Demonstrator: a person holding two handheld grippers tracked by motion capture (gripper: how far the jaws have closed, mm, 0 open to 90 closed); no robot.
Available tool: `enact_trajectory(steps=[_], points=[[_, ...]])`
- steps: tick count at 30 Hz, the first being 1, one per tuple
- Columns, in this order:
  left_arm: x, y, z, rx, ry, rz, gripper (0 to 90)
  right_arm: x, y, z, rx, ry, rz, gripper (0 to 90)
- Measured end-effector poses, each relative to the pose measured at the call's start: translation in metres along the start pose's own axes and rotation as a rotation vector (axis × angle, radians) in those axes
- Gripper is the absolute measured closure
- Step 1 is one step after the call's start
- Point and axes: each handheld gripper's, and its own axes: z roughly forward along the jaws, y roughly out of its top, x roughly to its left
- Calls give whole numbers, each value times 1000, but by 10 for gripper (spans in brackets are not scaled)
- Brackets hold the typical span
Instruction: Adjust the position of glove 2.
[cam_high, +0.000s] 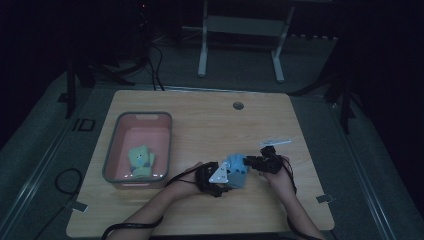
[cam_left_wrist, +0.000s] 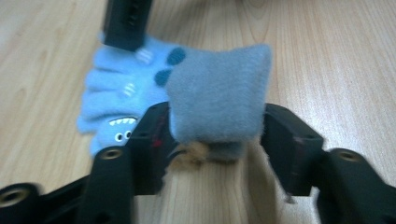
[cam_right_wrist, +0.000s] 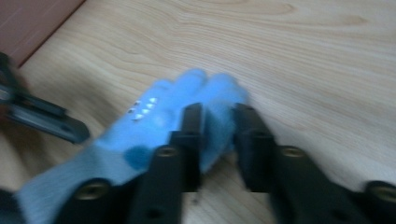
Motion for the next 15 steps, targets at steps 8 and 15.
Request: enact_trajectory(steps=[8, 15], points=[[-7, 6, -10, -55, -9, 29, 380, -3, 0, 7, -5, 20, 32, 445], [-8, 10, 11, 7, 6, 72, 402, 3, 4, 22, 25, 10, -24, 369]])
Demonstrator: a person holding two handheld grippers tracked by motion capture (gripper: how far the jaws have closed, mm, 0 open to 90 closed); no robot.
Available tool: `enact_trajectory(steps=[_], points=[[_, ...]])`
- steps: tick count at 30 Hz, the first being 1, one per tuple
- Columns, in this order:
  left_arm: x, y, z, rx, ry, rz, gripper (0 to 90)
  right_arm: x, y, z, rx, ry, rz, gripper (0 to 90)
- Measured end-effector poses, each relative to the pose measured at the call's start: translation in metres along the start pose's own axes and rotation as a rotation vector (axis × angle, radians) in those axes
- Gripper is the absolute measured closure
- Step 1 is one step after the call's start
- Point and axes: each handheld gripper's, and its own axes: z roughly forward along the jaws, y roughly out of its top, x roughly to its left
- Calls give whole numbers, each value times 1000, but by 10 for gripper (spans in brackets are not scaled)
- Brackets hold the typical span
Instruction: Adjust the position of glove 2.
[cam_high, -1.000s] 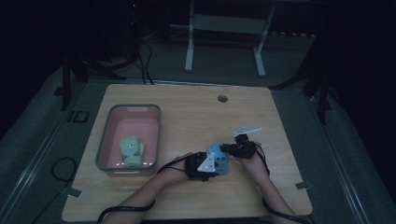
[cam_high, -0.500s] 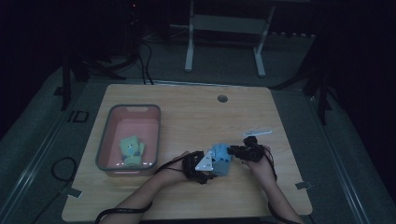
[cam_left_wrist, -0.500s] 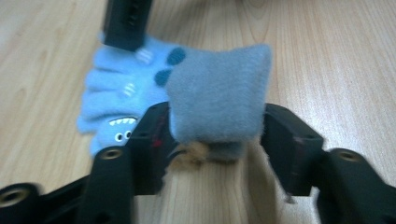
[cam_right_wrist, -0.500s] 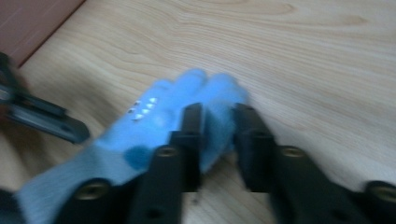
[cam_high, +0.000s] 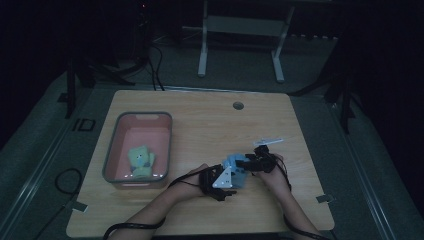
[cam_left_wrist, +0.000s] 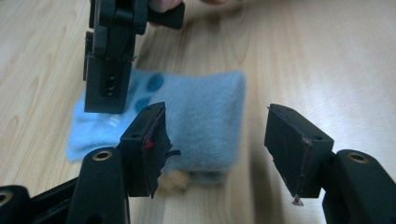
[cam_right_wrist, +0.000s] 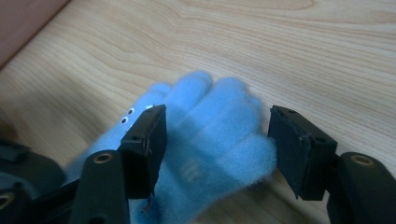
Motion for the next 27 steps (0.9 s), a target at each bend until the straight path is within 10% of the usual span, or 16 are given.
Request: enact_trajectory(steps=[12, 19, 27], points=[[2, -4, 10, 51, 36, 15, 587, 4, 1, 7, 25, -31, -103, 307], [6, -3, 9, 57, 32, -35, 735, 10, 3, 9, 61, 61, -105, 726], [13, 3, 0, 60, 32, -71, 775, 13, 8, 7, 40, 74, -93, 779]])
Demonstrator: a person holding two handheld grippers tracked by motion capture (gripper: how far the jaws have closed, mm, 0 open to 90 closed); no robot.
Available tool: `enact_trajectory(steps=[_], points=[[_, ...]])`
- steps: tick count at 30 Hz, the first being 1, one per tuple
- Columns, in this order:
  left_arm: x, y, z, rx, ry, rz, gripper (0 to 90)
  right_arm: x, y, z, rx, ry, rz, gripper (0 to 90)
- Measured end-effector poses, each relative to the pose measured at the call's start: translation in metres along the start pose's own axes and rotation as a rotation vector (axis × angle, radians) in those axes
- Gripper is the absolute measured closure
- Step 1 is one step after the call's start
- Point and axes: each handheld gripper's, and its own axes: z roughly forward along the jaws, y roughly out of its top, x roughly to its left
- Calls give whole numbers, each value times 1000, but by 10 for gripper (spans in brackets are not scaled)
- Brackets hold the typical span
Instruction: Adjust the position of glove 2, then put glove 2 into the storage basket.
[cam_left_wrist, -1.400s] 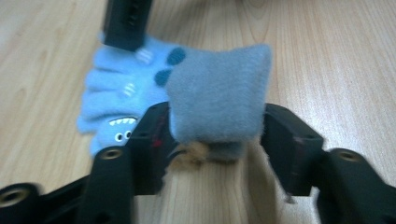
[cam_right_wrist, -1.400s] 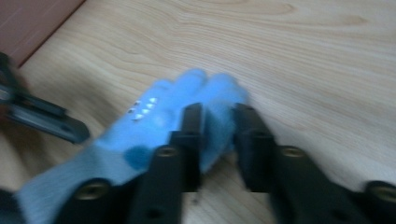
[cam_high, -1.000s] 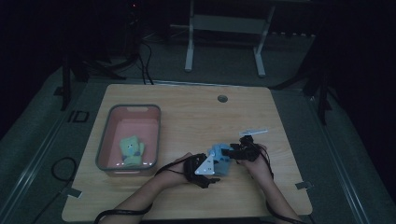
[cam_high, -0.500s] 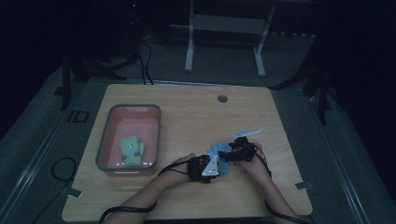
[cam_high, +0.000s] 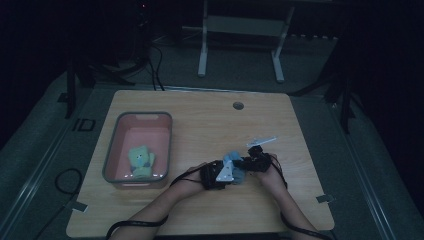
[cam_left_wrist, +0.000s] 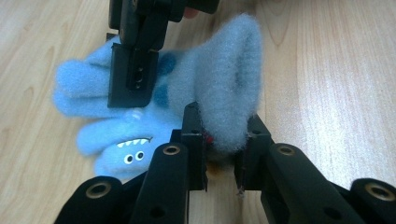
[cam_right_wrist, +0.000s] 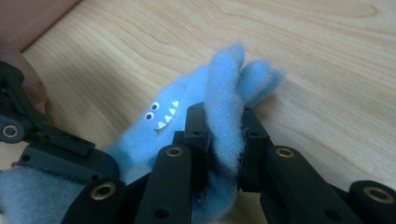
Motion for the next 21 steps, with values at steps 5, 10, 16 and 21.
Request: enact_trajectory(steps=[5, 10, 16, 21], points=[[3, 5, -12, 1, 10, -1, 776, 3, 9, -6, -29, 30, 2, 781], [7, 10, -24, 15, 13, 6, 777, 11, 19, -12, -44, 38, -12, 781], [11, 13, -40, 31, 21, 3, 777, 18, 31, -16, -46, 47, -28, 782], [13, 15, -53, 47, 32, 1, 777, 25, 42, -16, -58, 65, -34, 782]])
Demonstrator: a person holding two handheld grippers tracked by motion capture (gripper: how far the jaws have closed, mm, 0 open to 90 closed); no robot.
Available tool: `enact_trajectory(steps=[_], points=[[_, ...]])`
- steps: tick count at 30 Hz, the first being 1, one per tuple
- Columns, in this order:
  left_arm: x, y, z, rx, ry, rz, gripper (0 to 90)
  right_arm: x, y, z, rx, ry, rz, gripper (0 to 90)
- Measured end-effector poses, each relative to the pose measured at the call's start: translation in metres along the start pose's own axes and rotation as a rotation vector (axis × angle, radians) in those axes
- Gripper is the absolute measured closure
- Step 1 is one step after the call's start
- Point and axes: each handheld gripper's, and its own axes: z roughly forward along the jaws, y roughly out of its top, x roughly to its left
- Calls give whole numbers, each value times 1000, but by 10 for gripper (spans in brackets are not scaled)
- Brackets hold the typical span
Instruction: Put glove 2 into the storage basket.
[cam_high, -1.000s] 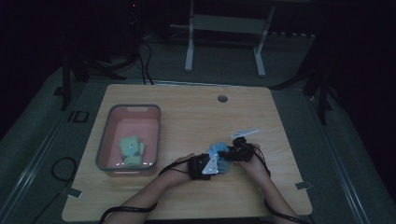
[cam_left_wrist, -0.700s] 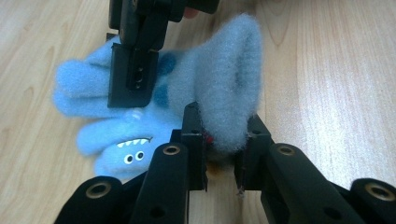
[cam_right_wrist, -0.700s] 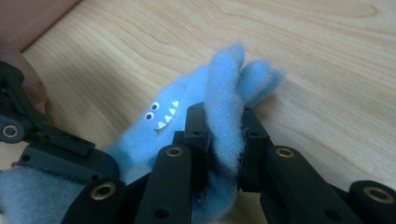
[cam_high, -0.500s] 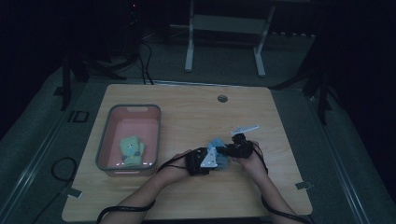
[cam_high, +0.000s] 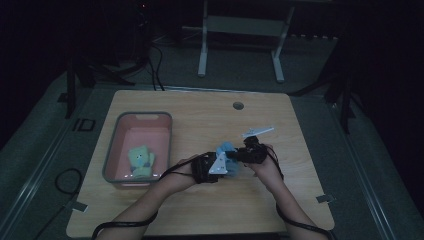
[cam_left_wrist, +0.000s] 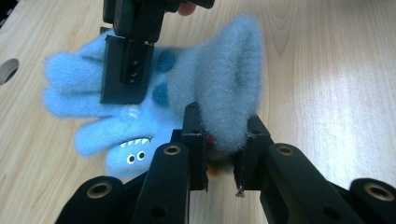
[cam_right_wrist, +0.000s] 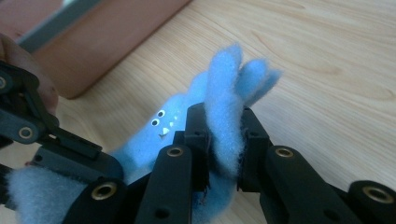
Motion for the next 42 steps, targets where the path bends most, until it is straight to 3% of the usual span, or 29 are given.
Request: enact_trajectory(steps=[13, 23, 30, 42], points=[[14, -4, -42, 26, 43, -26, 777, 26, 43, 5, -14, 27, -70, 782], [27, -16, -78, 66, 99, -45, 777, 45, 78, 23, -31, 74, -95, 782], [30, -33, -99, 100, 137, -67, 777, 66, 100, 43, -32, 103, -127, 782], [36, -78, -136, 161, 172, -134, 777, 102, 130, 95, 2, 158, -169, 782]])
